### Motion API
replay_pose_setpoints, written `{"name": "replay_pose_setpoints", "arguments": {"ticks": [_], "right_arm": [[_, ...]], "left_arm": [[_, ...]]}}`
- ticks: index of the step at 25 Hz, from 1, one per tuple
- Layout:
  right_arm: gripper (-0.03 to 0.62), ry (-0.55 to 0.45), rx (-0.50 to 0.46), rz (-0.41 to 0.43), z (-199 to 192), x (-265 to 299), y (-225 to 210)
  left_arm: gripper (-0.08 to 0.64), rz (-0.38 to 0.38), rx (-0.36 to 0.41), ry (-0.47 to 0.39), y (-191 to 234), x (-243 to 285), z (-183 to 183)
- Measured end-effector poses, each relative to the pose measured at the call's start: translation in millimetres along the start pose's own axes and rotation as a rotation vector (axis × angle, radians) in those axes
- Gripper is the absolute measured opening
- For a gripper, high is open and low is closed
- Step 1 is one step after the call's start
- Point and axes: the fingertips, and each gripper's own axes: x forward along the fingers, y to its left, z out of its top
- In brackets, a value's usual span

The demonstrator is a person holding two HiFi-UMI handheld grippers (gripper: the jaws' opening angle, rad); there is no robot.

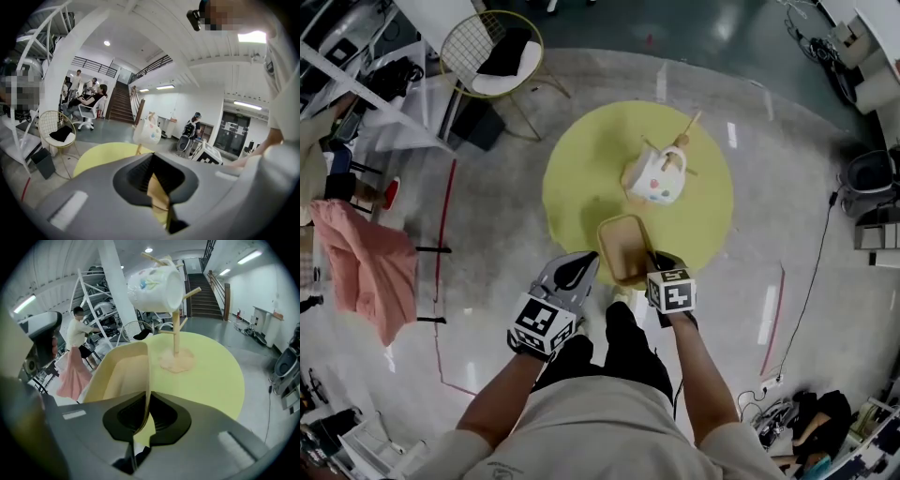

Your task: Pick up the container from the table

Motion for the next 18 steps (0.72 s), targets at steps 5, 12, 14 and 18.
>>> {"name": "replay_pose_setpoints", "arguments": {"ticks": [5,12,14,18], "right_arm": [[0.023,-0.024,-0.003,0.000,7.9,-26.2,20.7],[0.023,-0.069,-0.011,-0.004,22.2,-62.2,47.2],[0.023,-0.082,-0.013,-0.001,25.9,-73.1,55.2],[0.023,-0.115,-0.022,0.008,34.8,-96.6,74.6]], "left_arm": [[0.006,-0.022,0.014,-0.026,-6.6,-17.6,11.5],[0.006,-0.034,0.024,-0.054,-15.1,-42.0,25.4],[0.006,-0.032,0.026,-0.057,-17.3,-49.4,28.3],[0.006,-0.036,0.024,-0.064,-23.4,-66.5,34.4]]}}
